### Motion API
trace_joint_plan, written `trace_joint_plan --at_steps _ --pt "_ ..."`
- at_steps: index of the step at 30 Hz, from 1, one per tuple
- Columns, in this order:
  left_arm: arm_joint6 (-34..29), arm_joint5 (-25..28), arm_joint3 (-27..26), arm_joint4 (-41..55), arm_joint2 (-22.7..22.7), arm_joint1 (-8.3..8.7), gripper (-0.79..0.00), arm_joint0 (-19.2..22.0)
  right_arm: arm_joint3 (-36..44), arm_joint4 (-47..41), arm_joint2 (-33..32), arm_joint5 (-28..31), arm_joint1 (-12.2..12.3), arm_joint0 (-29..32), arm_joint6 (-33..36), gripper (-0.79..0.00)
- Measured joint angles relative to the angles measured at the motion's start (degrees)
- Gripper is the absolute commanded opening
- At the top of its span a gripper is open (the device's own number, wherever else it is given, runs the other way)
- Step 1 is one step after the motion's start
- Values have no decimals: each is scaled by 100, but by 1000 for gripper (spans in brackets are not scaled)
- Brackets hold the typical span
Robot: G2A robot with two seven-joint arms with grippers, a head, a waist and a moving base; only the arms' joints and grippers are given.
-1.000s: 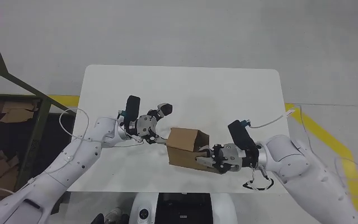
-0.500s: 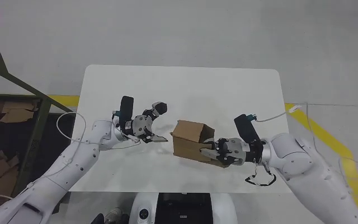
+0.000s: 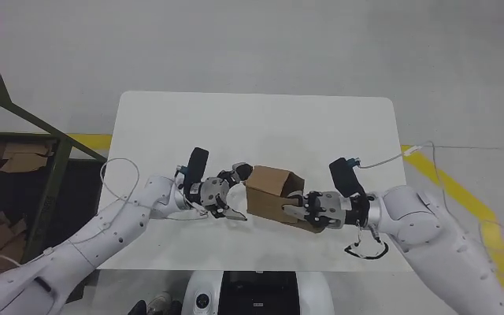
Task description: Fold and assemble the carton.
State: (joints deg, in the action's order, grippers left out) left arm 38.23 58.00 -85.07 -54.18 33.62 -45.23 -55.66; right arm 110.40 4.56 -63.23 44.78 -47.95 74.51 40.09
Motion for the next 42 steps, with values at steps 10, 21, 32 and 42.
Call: trace_joint_plan --at_steps 10,21,32,42 --pt "-694 0 13 1807 -1347 166 0 1027 179 152 -24 58 -3 105 -18 -785" --pt "-1458 0 -21 2475 -2017 225 0 1648 280 177 -82 87 11 190 44 -785" --pt "-1567 0 -163 2572 -2392 248 0 1987 248 51 -147 164 25 210 123 -785" --pt "-1634 0 -233 2623 -2388 215 -197 1967 175 77 -79 204 4 187 83 -785"
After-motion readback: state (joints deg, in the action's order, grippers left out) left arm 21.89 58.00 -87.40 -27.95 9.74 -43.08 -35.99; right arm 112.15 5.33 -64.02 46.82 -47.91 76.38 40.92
